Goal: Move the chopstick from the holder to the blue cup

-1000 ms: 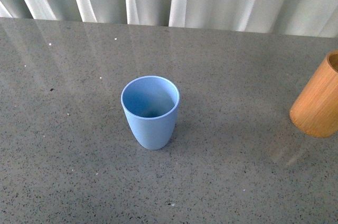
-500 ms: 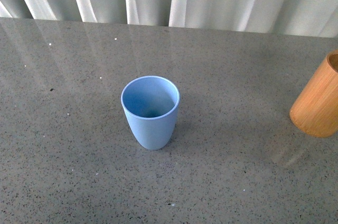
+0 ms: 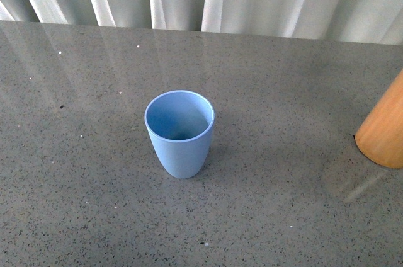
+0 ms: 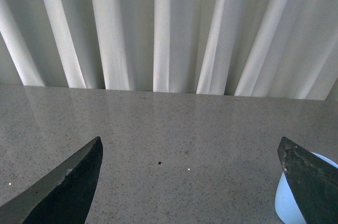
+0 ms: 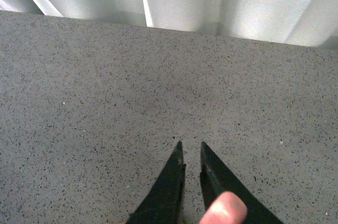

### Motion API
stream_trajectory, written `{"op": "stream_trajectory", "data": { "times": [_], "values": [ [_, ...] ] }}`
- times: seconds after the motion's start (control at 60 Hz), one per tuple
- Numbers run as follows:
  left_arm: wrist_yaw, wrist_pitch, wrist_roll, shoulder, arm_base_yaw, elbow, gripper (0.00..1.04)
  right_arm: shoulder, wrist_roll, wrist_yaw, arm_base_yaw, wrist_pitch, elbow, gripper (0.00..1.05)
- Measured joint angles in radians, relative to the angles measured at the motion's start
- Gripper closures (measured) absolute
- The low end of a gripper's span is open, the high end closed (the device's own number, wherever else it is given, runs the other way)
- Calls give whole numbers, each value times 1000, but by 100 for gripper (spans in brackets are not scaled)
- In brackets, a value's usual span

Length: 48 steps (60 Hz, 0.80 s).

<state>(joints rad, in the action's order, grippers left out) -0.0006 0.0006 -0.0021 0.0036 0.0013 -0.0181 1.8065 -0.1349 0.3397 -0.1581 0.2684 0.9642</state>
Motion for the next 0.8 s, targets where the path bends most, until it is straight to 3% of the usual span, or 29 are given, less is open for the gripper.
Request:
{"op": "stream_trajectory", "data": {
  "times": [0.483,0.8],
  "values": [
    [0,0,0,0,0,0,7,-57,35,-7,72,99,-58,103],
    [0,0,0,0,0,0,7,-138,42,-34,93,72,-63,103]
  ]
}}
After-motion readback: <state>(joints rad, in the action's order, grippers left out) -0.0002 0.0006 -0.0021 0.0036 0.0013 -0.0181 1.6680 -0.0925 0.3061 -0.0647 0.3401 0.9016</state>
